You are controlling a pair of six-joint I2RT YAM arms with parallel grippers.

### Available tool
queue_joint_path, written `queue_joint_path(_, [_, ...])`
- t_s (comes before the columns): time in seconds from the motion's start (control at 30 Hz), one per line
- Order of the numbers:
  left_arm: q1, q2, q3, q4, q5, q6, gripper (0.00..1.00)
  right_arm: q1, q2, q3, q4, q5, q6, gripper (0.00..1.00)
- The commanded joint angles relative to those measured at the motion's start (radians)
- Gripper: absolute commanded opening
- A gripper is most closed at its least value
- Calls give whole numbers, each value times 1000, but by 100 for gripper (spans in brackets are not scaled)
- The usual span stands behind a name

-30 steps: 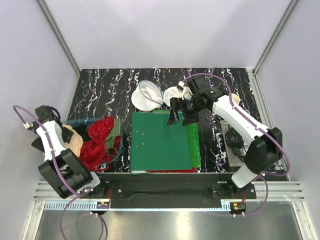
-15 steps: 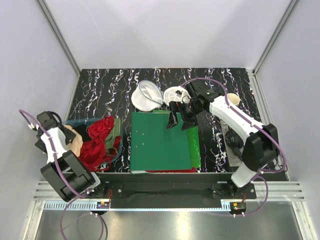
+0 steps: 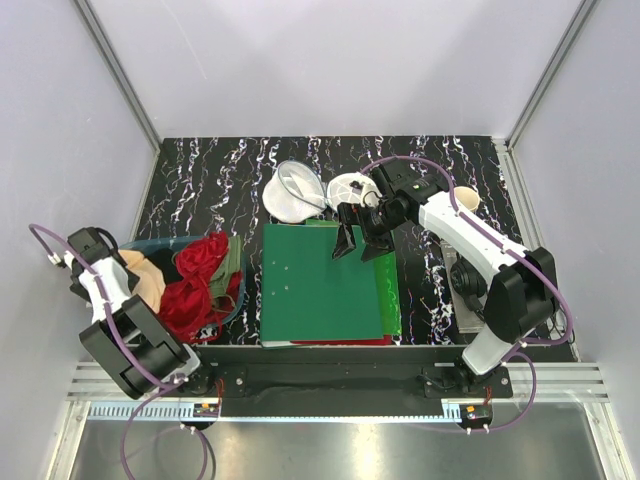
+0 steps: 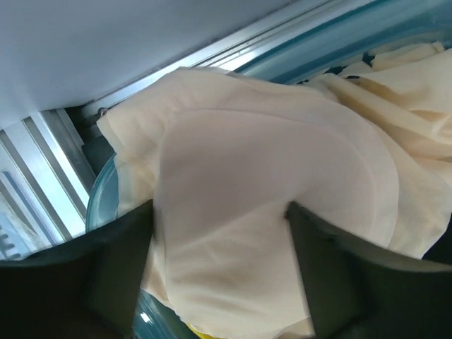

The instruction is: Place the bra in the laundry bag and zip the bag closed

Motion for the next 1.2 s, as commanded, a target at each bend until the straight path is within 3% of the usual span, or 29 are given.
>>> queue_joint_path(0.0, [7,-51,-15,42,52,-17,50,10,5,15,16,-19,-18,100])
queue_joint_path(0.07, [7,-63,-27,29,92,-37,38,10,9,20,15,-16,-18,100])
queue_joint_path(0.1, [6,-74,-34,25,105,-43,22,10,10,22,15,-15,-18,100])
queue_joint_path(0.27, [6,-94,-10,-9,106,-79,0,10,10,22,15,-16,-14,100])
queue_joint_path(0.47, [7,-84,99,-87,182,-149,0,10,13,19,15,-12,-6,100])
queue_joint_path(0.67, [7,-21,300,-122,314,-276,0,11,24,34,1,-2,-5,100])
queue_joint_path(0.83, [-5,24,416,-129,499,-368,0,10,33,60,-42,7,-6,100])
queue_joint_path(1.17, [-197,62,530,-101,647,-500,0,10,59,163,-87,40,44,100])
